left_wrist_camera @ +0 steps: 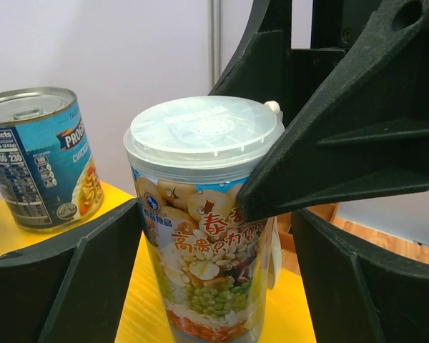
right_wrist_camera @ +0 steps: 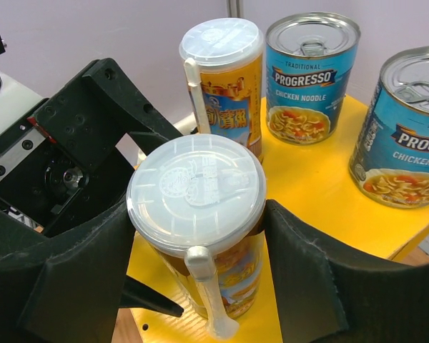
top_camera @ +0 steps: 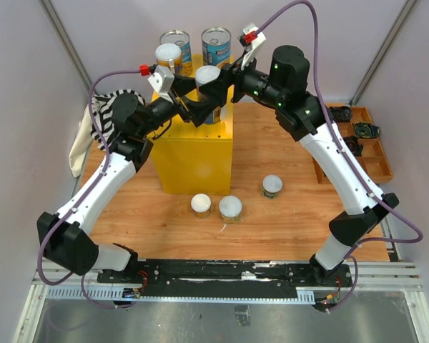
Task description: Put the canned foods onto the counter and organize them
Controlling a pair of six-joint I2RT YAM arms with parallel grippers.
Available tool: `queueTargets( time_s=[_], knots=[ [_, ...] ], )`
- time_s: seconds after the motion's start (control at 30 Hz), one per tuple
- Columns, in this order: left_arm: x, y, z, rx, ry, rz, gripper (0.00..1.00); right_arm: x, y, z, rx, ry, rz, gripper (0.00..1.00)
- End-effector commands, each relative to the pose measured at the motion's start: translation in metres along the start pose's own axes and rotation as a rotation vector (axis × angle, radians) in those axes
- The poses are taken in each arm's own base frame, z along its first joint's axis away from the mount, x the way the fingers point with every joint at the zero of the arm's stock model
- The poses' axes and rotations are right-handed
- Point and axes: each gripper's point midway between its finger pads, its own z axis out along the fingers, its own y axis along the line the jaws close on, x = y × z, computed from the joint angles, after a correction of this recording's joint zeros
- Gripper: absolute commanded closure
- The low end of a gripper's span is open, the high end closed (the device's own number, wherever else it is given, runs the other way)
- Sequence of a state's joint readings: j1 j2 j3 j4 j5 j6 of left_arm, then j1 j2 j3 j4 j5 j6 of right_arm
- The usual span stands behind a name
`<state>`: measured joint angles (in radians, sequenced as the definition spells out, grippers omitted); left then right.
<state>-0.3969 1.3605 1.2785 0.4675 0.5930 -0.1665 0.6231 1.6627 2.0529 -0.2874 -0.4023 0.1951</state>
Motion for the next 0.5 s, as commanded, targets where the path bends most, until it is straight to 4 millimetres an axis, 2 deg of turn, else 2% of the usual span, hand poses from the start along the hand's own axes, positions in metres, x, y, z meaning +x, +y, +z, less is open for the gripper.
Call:
queueTargets(
  time_s=[0.0, 0.27, 0.47],
  knots=[
    [-0.022, -0.013, -0.011, -0.001, -0.048, 0.03, 0.13, -0.016, -0.001, 0.0, -0.015, -0.041, 0.02, 0.49],
    [-0.025, -0.016, -0.023, -0.03, -0.061, 0.034, 0.11, -0.008, -0.003, 0.003, -0.008, -0.031, 0.031, 0.7],
    [-0.025, -0.014, -0.03, -0.065, -0.065, 0.029, 0.1, -0.004, -0.008, 0.004, 0.011, -0.036, 0.023, 0.8]
  ],
)
